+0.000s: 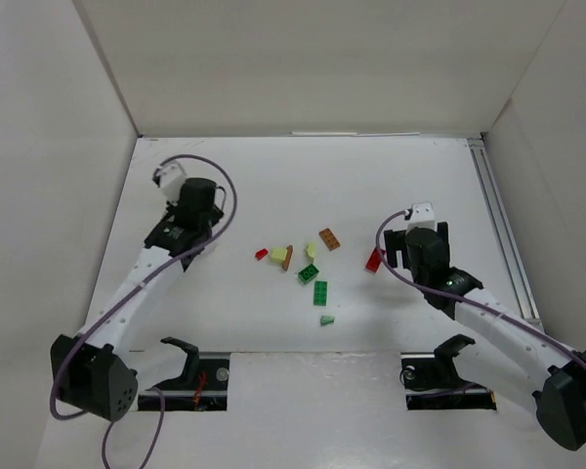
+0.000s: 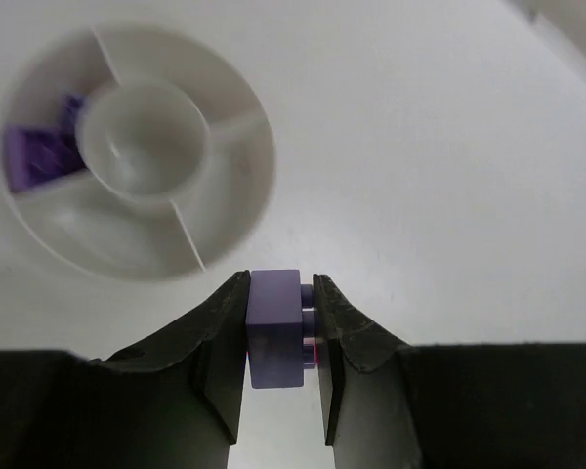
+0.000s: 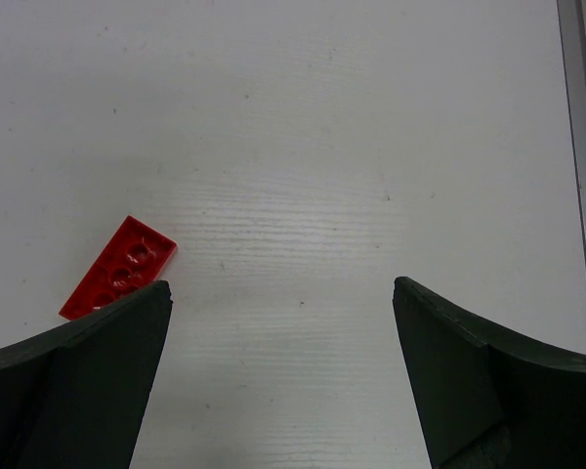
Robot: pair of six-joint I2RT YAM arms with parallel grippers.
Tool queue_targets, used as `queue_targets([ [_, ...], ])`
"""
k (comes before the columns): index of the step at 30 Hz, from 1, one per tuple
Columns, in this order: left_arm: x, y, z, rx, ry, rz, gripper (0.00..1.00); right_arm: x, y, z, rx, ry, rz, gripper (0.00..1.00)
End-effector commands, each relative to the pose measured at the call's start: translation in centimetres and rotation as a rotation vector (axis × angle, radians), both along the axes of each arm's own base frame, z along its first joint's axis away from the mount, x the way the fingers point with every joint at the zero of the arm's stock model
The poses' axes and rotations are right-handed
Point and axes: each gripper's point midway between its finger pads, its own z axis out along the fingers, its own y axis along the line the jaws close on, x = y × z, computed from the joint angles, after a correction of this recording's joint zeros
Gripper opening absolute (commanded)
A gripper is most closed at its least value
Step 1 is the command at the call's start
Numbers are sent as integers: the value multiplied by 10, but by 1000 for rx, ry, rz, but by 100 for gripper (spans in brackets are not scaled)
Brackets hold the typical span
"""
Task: Sort the legos into containers by color
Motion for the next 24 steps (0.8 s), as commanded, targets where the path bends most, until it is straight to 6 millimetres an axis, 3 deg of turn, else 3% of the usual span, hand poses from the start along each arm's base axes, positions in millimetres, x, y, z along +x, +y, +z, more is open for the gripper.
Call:
queue_targets([
  [1,17,66,37,47,-142,149,16,15,5,23,27,-75,-16,100],
  [4,29,94,53,10,-208,171,16,18,8,17,7,-48,-4,100],
  [6,37,127,61,0,-224,229,18,21,11,18,4,-48,8,100],
  [9,45,160,54,33,-176,316,18,23,12,13,-7,-28,9,100],
  [13,61,168,42,69,-114,307,18,27,14,11,-22,-15,13,100],
  [19,75,175,-2,120,21,298,18,29,17,12,-18,-12,21,100],
  [24,81,172,-14,117,57,275,18,30,14,15,-13,-20,11,100],
])
